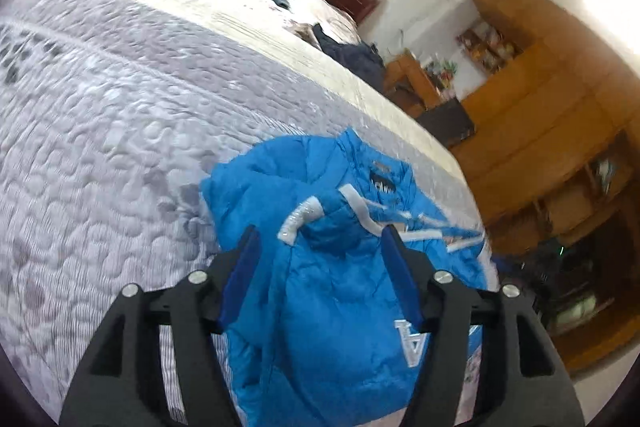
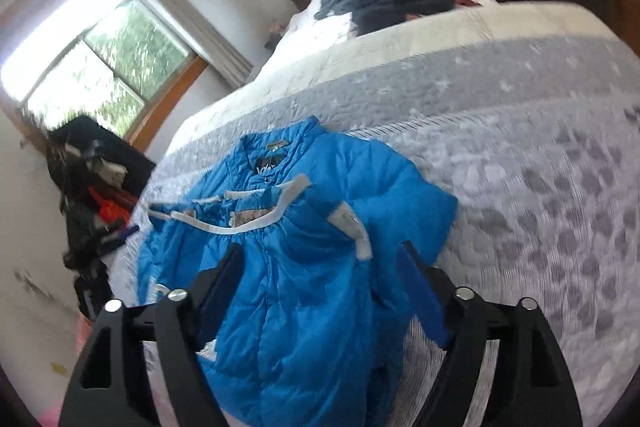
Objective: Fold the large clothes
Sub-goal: 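Grasp the hem with both tools and fold it up toward the collar, then lower the folded hem onto the jacket and open both tools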
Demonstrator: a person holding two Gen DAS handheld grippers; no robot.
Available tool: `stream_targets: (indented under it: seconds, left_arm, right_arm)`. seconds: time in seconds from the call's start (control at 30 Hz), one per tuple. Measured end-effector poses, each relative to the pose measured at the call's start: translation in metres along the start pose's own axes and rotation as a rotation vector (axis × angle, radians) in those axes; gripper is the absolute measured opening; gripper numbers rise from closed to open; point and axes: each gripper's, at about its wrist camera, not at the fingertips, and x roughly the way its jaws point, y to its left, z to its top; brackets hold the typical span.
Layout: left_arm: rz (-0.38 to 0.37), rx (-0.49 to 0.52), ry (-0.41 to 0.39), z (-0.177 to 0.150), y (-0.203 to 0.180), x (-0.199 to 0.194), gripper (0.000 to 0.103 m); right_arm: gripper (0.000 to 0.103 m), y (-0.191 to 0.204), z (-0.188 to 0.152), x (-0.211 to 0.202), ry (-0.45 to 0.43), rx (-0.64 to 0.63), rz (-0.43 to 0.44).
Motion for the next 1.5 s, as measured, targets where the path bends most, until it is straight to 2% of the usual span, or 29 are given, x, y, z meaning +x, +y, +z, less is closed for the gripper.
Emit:
stream_targets:
  seconds: [0.13,0.27,0.33,0.37,0.4,0.43,0.47,0.5,0.57,0.77,0.87,1.03,1.2,1.37,1.5]
  left_arm:
    - [0.086,0.128,0.026,0.003,-0.014,0.026,0.069]
    - [0.140,0.196,0.047,0.005,-0.025,0.050,0.069]
    - [0.193,0.234,0.055,0.002,-0.031,0.060,0.067]
    - [0.227,0.257,0.049,-0.001,-0.035,0.063,0.064]
    - [0.256,0.275,0.036,-0.003,-0.039,0.063,0.054]
    - [0.283,0.288,0.021,-0.006,-0.042,0.063,0.042]
    - [0.297,0.297,0.008,-0.008,-0.044,0.061,0.035]
    - [0.297,0.308,-0.012,-0.011,-0.048,0.057,0.022]
    - [0.286,0.326,-0.059,-0.021,-0.056,0.041,0.018]
    - [0.264,0.403,-0.128,-0.057,-0.075,0.001,0.015]
    - [0.258,0.394,-0.152,-0.059,-0.083,-0.012,0.014]
    - [0.225,0.333,-0.253,-0.017,-0.103,-0.030,0.014]
    - [0.295,0.386,-0.338,0.033,-0.131,-0.016,0.014]
    - [0.331,0.342,-0.268,0.070,-0.122,0.032,0.014]
    - [0.383,0.284,-0.161,0.082,-0.094,0.082,0.015]
  right_arm:
    - [0.083,0.014,0.009,0.030,0.048,-0.092,-0.051]
    - [0.082,0.024,0.013,0.059,0.091,-0.178,-0.121]
    - [0.072,0.031,0.009,0.069,0.100,-0.225,-0.162]
    - [0.064,0.034,0.006,0.071,0.099,-0.248,-0.195]
    - [0.050,0.037,0.003,0.073,0.097,-0.271,-0.226]
    - [0.042,0.038,0.000,0.072,0.094,-0.279,-0.223]
    - [0.029,0.038,-0.002,0.069,0.090,-0.275,-0.207]
    - [0.023,0.038,-0.005,0.062,0.074,-0.266,-0.198]
    - [0.018,0.040,-0.011,0.048,0.041,-0.267,-0.187]
    - [0.016,0.048,-0.046,0.005,-0.004,-0.273,-0.112]
    - [0.015,0.053,-0.045,-0.006,-0.014,-0.246,-0.078]
    - [0.015,0.070,-0.005,-0.031,-0.097,-0.213,-0.072]
    - [0.015,0.069,0.052,-0.034,-0.157,-0.151,-0.108]
    - [0.015,0.049,0.093,0.004,-0.111,-0.075,-0.148]
    - [0.015,0.022,0.104,0.051,-0.043,-0.012,-0.187]
